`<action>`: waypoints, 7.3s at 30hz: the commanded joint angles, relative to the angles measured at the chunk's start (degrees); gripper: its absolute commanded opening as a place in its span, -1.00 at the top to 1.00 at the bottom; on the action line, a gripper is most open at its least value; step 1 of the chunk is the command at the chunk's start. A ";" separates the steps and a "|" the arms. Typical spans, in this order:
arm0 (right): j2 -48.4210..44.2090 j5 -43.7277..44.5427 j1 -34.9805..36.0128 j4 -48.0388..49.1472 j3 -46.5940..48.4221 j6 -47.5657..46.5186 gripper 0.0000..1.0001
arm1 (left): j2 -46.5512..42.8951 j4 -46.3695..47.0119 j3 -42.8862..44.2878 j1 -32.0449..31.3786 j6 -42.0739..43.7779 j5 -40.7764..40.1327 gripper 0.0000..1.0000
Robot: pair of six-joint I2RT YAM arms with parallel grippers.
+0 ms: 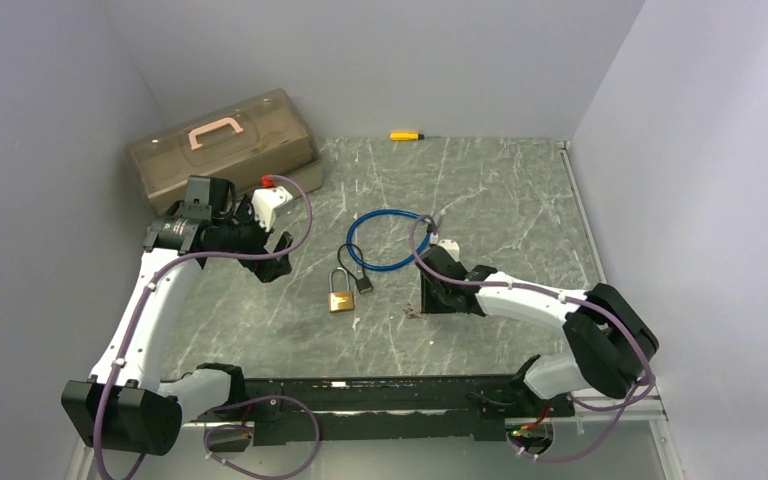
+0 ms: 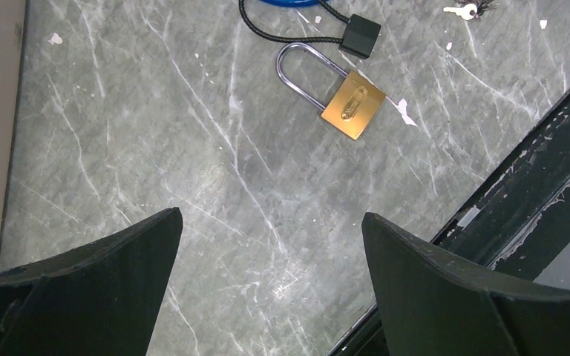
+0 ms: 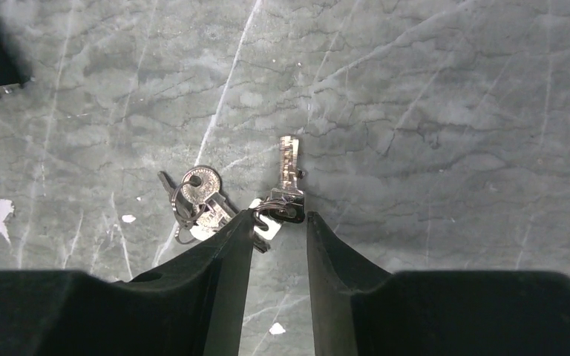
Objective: Unlock with the key
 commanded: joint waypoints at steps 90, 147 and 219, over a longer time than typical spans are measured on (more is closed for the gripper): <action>-9.65 -55.30 8.20 12.62 34.62 -17.55 1.00 | -21.99 31.66 -9.81 -29.66 -3.06 21.28 0.42; -10.68 -52.16 3.44 25.73 21.47 -0.57 -0.38 | -40.99 59.82 -39.69 -36.35 93.00 1.12 1.00; -10.49 -38.00 12.03 -13.10 39.52 -32.83 1.00 | -11.78 13.77 4.94 -20.59 -12.89 38.70 -0.15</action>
